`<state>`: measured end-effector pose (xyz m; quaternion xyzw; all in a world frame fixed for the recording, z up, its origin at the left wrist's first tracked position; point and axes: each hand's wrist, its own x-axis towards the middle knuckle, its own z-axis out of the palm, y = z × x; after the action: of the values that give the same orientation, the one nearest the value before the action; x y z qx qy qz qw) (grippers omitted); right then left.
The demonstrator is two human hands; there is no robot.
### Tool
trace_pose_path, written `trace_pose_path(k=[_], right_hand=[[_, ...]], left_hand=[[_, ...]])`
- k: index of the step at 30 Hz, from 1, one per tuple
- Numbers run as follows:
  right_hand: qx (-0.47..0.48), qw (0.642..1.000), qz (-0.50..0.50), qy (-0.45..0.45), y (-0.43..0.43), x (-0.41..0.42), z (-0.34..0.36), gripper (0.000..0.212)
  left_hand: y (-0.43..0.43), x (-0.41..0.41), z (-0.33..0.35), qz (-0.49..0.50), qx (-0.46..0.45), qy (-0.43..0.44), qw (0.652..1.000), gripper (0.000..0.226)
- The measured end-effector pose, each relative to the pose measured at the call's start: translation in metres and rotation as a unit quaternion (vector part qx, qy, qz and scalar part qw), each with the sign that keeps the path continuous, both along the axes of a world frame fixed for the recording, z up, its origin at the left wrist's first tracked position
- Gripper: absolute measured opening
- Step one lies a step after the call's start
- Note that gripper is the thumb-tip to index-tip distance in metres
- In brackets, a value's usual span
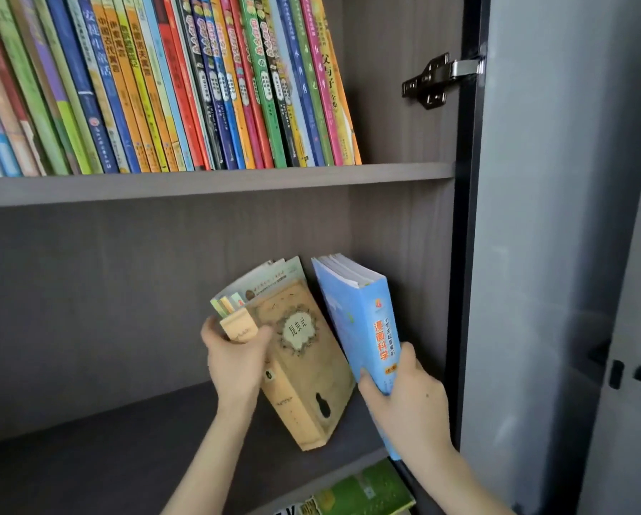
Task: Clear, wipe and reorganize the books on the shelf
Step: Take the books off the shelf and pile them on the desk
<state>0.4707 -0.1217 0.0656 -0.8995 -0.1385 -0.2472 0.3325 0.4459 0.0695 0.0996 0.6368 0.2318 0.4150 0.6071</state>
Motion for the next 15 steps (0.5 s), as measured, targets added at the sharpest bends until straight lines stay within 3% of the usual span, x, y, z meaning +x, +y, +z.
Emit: trace_pose_path(k=[6, 15], right_hand=[[0.037, 0.999, 0.018, 0.01, -0.005, 0.005, -0.003, 0.049], [0.02, 0.998, 0.045, 0.041, 0.001, 0.004, -0.003, 0.053]], left_hand=[[0.004, 0.024, -0.004, -0.102, -0.177, -0.046, 0.978, 0.095], [-0.007, 0.03, -0.013, -0.069, -0.192, -0.007, 0.979, 0.092]])
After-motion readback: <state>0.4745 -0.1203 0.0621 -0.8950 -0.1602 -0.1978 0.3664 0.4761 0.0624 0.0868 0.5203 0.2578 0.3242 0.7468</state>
